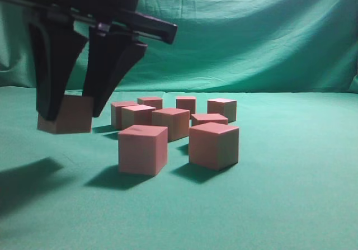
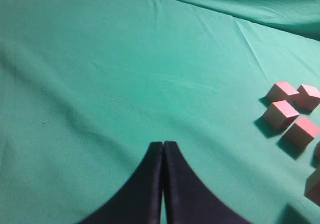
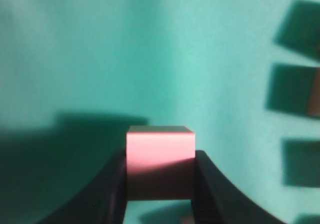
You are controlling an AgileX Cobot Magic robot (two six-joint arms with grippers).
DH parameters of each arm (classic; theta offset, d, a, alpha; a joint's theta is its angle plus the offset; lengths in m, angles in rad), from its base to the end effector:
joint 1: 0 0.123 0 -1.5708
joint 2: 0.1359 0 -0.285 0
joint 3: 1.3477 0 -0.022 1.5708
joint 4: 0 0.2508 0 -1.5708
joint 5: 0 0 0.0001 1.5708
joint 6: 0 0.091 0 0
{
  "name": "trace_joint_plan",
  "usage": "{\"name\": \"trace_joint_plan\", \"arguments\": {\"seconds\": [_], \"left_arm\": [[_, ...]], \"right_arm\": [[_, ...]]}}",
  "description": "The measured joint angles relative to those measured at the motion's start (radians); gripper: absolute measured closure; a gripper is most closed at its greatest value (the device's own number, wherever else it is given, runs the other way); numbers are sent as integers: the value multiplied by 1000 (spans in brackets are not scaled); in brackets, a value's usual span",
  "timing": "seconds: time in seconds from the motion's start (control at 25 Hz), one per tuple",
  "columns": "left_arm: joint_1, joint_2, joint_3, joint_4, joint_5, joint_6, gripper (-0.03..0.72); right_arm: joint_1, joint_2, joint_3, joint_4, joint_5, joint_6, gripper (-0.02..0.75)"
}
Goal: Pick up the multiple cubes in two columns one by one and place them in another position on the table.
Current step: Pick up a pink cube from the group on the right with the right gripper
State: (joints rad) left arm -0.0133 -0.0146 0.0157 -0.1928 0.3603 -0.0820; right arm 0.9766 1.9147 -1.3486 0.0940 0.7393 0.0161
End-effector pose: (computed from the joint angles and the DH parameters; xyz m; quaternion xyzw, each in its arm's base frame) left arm 0.0525 -0.0069 0.1768 -0.0785 0.7912 -0.1100 0.5965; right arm 0.2168 0.3311 0.1946 -0.4289 0.8854 0.1162 0.1363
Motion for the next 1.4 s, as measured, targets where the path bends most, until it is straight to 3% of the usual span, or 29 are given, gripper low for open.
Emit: {"name": "trace_joint_plan", "arguments": {"seconds": [0.4,0.96,1.2,1.4], "left_arm": [[0,0,0,0,0,0,688],[0,0,0,0,0,0,688],[0,0,0,0,0,0,688],[0,0,0,0,0,0,688]], "right_arm": [[0,41,0,-74,-16,139,468],[0,66,-2,-99,8,123,468],[0,77,-2,-101,11,102,118],[0,77,-35,-101,29,86,65]]}}
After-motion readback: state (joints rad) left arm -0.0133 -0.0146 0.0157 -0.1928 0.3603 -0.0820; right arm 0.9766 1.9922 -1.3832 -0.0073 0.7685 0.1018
